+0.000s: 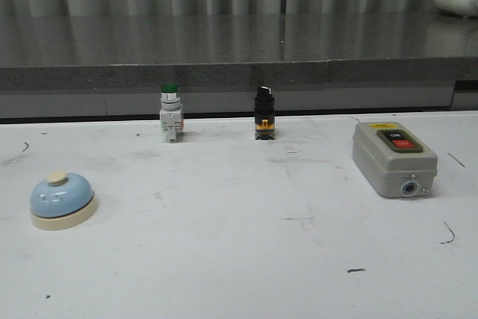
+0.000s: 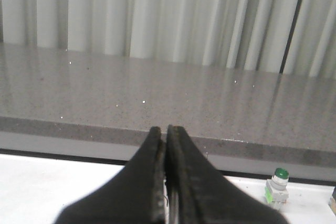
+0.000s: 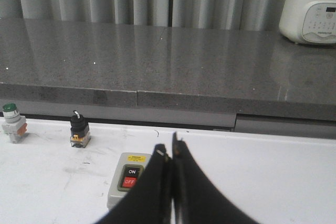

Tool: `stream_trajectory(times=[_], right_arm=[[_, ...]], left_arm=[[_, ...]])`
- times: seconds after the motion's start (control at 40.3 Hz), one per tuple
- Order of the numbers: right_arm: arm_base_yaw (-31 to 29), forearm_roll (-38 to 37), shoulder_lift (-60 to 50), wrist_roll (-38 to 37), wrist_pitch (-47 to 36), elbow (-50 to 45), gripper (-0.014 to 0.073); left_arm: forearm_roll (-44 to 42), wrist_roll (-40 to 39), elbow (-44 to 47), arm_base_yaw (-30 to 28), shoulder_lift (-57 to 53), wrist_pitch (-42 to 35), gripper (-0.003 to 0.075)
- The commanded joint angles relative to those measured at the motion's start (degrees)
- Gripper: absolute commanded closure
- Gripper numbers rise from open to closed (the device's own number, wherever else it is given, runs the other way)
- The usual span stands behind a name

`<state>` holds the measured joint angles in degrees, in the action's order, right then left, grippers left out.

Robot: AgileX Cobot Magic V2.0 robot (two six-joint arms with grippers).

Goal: Place and press bell with both arms

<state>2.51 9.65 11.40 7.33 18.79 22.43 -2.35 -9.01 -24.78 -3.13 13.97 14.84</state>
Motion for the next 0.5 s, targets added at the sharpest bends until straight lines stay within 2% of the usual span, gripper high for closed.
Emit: stream_trajectory(times=[0.0, 0.174, 0.224, 0.323, 0.447, 0.472], right_arm=[[-0.1, 0.4, 4.2, 0.3, -3.5, 3.6, 0.0652], [-0.1, 0.4, 5.2, 0.3, -3.8, 3.6, 0.0652], [-0.1, 0.4, 5.2, 0.3, -3.8, 3.6, 0.0652], [-0.1, 0.4, 5.2, 0.3, -3.8, 3.6, 0.0652], [-0.1, 0.4, 5.2, 0.3, -3.8, 3.6, 0.0652], [-0.1, 0.4, 5.2, 0.3, -3.8, 3.6, 0.0652]], left_arm=[[0.2, -0.6, -3.4, -0.1, 3.7, -2.7, 0.0740], [0.2, -0.6, -3.4, -0.1, 4.1, -2.9, 0.0736], [0.2, -0.6, -3.4, -0.1, 4.1, -2.9, 0.0714], [0.2, -0.6, -3.4, -0.1, 4.1, -2.9, 0.0565], [0.4, -0.6, -3.4, -0.1, 4.1, -3.7, 0.0212], [0.7, -0.6, -3.4, -0.1, 4.1, -4.5, 0.0163]])
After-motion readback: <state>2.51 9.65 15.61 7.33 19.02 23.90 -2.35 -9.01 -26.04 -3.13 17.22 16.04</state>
